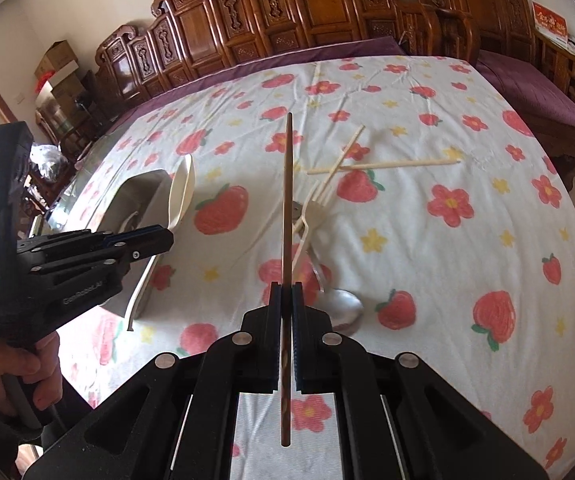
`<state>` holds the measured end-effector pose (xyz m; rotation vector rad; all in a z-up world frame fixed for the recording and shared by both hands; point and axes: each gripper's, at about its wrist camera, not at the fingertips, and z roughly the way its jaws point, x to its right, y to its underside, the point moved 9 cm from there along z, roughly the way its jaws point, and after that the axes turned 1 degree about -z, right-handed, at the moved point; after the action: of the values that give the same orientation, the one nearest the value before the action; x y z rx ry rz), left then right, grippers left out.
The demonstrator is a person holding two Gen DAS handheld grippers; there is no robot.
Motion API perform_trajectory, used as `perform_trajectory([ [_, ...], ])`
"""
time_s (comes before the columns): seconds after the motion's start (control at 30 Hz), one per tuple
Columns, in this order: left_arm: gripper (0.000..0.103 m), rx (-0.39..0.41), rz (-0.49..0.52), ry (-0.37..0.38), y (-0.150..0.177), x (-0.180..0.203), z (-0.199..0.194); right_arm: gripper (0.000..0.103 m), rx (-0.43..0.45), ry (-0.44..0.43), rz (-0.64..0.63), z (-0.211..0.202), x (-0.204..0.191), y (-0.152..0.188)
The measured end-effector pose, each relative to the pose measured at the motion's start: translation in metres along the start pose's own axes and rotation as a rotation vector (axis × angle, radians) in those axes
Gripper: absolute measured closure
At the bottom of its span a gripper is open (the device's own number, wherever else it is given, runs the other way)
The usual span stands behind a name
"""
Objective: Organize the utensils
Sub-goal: 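Carry the white spoon over the tray with the left tool while the right tool holds the chopstick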
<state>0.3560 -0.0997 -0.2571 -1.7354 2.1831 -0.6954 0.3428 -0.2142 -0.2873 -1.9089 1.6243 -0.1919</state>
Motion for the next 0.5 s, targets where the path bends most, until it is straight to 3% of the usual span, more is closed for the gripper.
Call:
perform_trajectory([
  [0.5, 0.097, 0.089, -0.038, -0.037, -0.006, -0.061, -0.047, 0.097, 0.012, -0.054, -0.096, -0.001, -0.070, -0.022],
])
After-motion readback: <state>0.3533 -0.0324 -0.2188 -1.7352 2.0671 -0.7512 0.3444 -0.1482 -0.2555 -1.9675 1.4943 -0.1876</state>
